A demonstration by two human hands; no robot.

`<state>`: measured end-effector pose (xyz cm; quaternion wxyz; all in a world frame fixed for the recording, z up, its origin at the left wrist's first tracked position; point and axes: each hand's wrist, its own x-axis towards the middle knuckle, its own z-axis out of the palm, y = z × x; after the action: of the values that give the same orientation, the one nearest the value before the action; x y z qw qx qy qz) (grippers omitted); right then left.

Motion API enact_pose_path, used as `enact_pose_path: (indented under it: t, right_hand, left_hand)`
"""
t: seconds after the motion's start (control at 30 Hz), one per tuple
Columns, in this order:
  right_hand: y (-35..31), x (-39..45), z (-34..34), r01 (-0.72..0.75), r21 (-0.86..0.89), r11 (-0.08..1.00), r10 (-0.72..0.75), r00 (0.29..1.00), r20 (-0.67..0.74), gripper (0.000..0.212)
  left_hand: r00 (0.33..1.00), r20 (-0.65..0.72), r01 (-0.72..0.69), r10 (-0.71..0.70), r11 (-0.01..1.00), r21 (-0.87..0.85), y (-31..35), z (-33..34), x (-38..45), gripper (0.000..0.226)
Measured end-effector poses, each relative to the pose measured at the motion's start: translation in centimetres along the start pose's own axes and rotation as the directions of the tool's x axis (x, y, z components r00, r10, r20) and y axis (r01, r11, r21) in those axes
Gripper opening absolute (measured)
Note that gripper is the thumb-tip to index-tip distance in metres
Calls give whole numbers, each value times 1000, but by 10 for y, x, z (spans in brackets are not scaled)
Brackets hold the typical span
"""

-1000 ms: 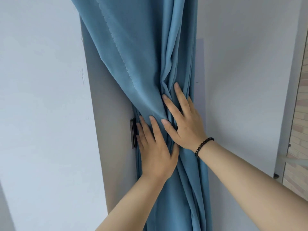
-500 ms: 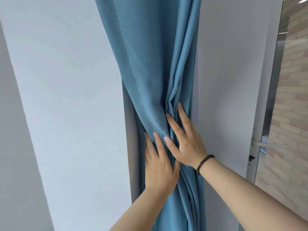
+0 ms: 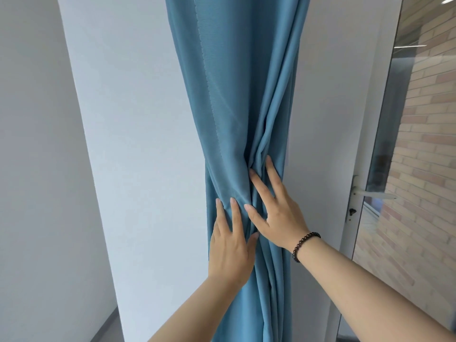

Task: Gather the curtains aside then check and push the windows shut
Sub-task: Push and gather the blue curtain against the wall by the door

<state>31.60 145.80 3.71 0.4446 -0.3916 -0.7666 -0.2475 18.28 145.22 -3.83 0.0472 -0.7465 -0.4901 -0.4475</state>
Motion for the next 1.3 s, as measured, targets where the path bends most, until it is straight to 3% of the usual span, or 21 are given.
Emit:
enact_pose_path:
  t: [0.37, 0.53, 0.67, 0.9, 1.13, 1.2, 1.3]
  right_hand:
    - [-33, -31, -11, -110, -259, 959, 104, 994, -38, 77]
    - [-40, -36, -12, 63, -313, 948, -112, 984, -141, 91]
    - [-45, -36, -20, 226, -380, 897, -291, 949, -120, 81]
    - [-60, -42, -32, 292, -361, 886, -339, 938, -74, 86]
    - [-122, -62, -35, 416, -417, 808, -496, 862, -100, 82]
    - [-150, -61, -42, 473, -317, 822, -532, 836, -132, 77]
    - [-195, -62, -55, 573, -29, 819, -571, 810, -135, 67]
  left_hand:
    - [996, 29, 76, -79, 994, 75, 18, -25, -46, 82]
    - [992, 33, 115, -122, 980, 161, 25, -33, -61, 83]
    - [981, 2, 189, -197, 948, 257, 35, -40, -75, 83]
    - [960, -67, 274, -273, 856, 439, 58, -76, -116, 81]
    - [865, -243, 475, -438, 562, 677, 78, -149, -191, 84]
    - [834, -301, 519, -463, 474, 712, 87, -176, -212, 82]
    - [790, -370, 569, -489, 360, 739, 104, -215, -241, 82]
